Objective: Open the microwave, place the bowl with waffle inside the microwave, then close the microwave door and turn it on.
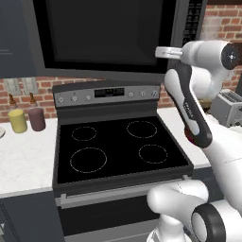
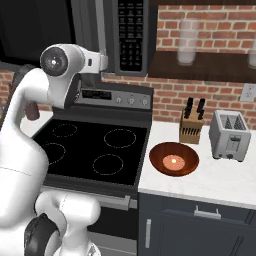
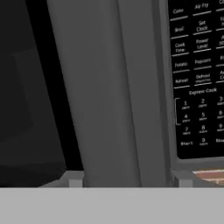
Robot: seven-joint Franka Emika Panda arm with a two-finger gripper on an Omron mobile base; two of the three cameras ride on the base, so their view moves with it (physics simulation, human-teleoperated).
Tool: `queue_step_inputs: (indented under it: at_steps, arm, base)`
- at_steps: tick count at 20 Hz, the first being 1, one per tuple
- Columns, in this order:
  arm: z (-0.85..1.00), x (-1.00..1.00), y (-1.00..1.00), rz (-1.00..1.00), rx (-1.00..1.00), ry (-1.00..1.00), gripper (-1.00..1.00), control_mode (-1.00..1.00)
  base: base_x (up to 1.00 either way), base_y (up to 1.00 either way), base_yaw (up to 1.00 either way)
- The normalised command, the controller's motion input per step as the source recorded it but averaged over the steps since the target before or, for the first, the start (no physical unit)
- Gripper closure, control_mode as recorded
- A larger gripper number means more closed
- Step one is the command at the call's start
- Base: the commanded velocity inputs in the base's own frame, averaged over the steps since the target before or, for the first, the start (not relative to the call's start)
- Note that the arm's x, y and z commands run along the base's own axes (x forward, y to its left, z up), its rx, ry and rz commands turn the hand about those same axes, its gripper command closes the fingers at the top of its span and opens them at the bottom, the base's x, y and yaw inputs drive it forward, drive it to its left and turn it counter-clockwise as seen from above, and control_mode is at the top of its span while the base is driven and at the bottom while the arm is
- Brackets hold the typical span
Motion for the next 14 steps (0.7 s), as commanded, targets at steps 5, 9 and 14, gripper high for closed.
queue_step_inputs:
  at_steps: [5, 9, 14]
  arm:
    - [0.0, -1.0, 0.96, 0.11, 0.03, 0.11, -1.0, -1.0]
    - [0.07, -1.0, 0.17, 0.1, 0.11, 0.04, -1.0, -1.0]
    - [0.0, -1.0, -0.87, 0.14, 0.42, 0.0, -1.0, -1.0]
  base:
    - [0.0, 0.0, 0.0]
    - [0.0, 0.0, 0.0]
    - [0.0, 0.0, 0.0]
